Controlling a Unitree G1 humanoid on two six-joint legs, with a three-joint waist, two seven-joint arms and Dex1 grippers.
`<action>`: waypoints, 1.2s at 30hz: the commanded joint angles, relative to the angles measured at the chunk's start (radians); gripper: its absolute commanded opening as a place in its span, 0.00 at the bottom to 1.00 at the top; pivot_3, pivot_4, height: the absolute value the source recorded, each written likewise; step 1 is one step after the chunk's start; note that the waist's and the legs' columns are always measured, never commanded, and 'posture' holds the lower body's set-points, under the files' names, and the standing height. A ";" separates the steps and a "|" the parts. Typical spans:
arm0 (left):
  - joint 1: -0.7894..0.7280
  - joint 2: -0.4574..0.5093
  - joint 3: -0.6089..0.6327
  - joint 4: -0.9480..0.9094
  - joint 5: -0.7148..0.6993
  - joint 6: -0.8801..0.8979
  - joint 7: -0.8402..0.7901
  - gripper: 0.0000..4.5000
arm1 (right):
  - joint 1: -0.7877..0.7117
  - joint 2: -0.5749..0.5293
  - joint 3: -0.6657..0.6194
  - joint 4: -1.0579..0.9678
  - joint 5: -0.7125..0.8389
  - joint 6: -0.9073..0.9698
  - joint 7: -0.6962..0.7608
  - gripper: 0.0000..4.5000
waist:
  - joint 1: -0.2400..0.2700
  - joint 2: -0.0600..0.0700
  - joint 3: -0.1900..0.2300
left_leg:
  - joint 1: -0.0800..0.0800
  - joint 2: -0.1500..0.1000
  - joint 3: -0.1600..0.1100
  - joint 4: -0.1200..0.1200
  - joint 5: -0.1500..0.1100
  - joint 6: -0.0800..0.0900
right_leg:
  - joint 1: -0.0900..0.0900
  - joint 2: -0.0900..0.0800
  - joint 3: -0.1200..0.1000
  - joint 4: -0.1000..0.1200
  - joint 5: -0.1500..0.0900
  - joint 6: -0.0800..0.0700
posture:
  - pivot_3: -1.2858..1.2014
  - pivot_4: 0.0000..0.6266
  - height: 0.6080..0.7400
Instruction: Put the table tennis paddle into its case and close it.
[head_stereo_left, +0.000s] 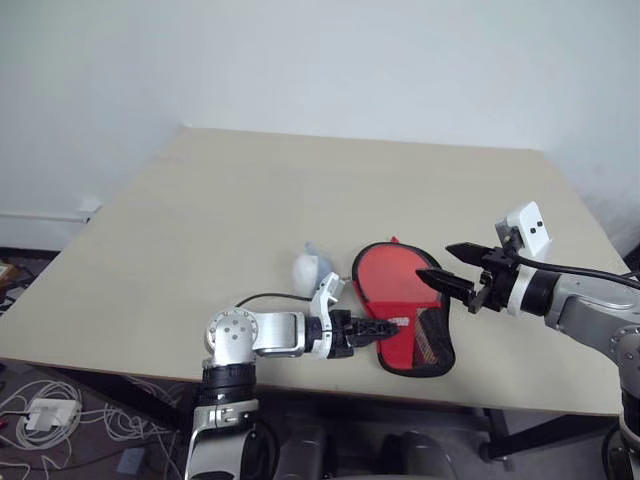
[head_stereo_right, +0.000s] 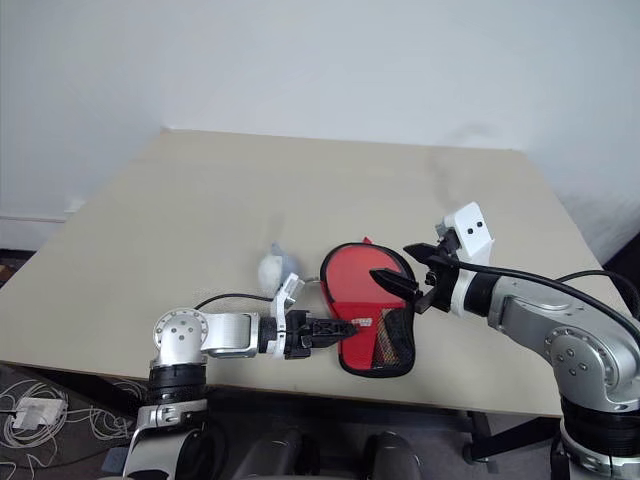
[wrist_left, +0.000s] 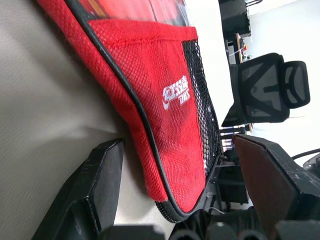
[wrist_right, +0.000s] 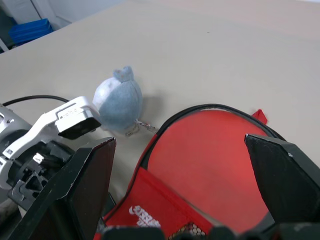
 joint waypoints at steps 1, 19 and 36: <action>-0.020 -0.034 -0.009 0.037 -0.005 0.007 0.055 0.81 | -0.019 0.007 -0.020 -0.017 0.017 -0.012 -0.014 1.00 | 0.000 0.000 0.000 | 0.000 -0.001 0.000 0.000 0.000 0.001 | 0.000 0.000 0.000 0.000 0.000 0.000 | 0.52 0.00 0.81; -0.084 -0.017 -0.035 0.123 -0.024 0.007 0.068 0.45 | 0.028 -0.108 -0.026 -0.029 -0.001 -0.030 0.094 1.00 | 0.017 0.000 0.000 | 0.000 -0.003 0.001 -0.001 -0.003 0.005 | 0.000 -0.002 -0.001 -0.002 0.001 0.001 | 0.52 0.00 0.81; -0.099 0.109 -0.216 0.134 -0.171 0.007 -0.020 0.01 | 0.106 -0.478 0.077 0.156 -0.274 -0.398 0.637 1.00 | 0.017 -0.001 0.000 | 0.000 -0.001 0.001 0.000 -0.004 0.006 | -0.002 -0.002 0.001 -0.001 0.001 0.001 | 0.52 0.00 0.81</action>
